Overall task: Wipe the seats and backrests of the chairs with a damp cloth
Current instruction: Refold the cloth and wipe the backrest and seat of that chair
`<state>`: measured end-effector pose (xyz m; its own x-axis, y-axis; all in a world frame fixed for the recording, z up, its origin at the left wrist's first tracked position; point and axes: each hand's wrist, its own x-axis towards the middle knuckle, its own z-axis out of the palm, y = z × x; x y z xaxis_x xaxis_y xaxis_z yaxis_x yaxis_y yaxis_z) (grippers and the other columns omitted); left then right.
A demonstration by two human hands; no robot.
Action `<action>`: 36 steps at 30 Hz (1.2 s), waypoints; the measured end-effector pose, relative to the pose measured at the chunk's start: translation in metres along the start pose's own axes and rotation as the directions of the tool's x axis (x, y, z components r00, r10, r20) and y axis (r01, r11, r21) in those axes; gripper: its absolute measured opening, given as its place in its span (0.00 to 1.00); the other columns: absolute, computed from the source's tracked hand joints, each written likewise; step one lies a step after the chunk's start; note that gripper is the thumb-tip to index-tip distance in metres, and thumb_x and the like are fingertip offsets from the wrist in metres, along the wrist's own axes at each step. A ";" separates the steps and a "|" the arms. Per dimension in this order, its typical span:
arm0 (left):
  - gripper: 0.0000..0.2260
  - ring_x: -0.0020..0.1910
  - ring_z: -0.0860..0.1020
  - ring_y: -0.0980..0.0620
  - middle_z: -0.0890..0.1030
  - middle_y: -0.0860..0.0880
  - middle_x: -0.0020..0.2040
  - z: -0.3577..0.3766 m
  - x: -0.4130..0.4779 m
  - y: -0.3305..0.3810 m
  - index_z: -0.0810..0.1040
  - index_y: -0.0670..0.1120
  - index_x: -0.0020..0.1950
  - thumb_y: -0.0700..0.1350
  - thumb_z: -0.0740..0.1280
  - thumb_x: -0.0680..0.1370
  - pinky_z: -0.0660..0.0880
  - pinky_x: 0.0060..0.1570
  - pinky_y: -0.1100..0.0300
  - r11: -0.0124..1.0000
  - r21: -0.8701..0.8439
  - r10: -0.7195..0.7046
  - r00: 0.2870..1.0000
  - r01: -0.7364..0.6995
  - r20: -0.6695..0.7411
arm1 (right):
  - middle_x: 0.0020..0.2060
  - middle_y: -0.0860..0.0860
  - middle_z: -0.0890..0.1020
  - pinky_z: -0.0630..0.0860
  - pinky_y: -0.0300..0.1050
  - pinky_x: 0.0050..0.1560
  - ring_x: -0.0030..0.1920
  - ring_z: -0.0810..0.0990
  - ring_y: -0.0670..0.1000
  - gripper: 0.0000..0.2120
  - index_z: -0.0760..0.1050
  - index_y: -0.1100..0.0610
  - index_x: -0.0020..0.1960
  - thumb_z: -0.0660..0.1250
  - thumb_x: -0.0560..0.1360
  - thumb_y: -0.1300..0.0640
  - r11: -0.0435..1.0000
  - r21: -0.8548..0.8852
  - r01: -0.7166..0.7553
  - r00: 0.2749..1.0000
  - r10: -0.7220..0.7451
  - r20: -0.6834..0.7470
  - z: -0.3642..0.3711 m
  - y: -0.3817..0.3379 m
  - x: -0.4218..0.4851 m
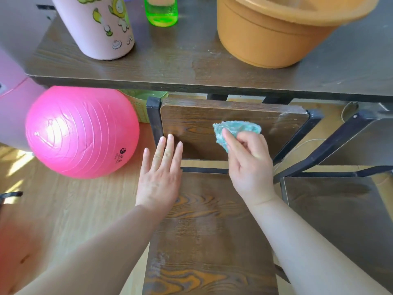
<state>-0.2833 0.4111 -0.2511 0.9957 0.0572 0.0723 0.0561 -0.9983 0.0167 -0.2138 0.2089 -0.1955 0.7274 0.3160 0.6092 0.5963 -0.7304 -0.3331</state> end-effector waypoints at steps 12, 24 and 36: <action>0.32 0.79 0.33 0.46 0.33 0.45 0.79 0.025 -0.029 0.016 0.33 0.47 0.79 0.50 0.51 0.85 0.40 0.78 0.43 0.999 -0.047 0.027 0.979 -0.017 0.200 | 0.46 0.59 0.80 0.74 0.44 0.47 0.45 0.76 0.57 0.15 0.78 0.61 0.66 0.64 0.80 0.64 0.976 -0.118 0.185 0.982 -0.187 -0.003 -0.005 0.055 0.027; 0.28 0.76 0.27 0.46 0.24 0.46 0.74 0.044 -0.045 0.035 0.26 0.47 0.75 0.50 0.44 0.85 0.35 0.77 0.45 0.998 -0.049 0.044 0.926 -0.027 0.374 | 0.49 0.52 0.74 0.80 0.50 0.37 0.48 0.71 0.56 0.17 0.80 0.56 0.63 0.63 0.77 0.66 0.985 -0.076 0.157 0.952 -0.131 0.277 0.052 0.092 -0.063; 0.30 0.77 0.31 0.47 0.30 0.46 0.77 0.046 -0.041 0.046 0.28 0.48 0.77 0.51 0.47 0.86 0.39 0.78 0.45 0.998 -0.057 0.048 0.941 -0.030 0.334 | 0.48 0.54 0.77 0.78 0.49 0.32 0.51 0.71 0.53 0.21 0.80 0.57 0.63 0.72 0.71 0.69 0.996 -0.076 0.045 0.892 -0.006 0.453 0.037 0.087 -0.084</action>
<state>-0.3181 0.3625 -0.2995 0.9646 0.0018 -0.2638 0.0215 -0.9972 0.0715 -0.2105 0.1409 -0.3022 0.7988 0.5602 0.2193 0.6010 -0.7594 -0.2492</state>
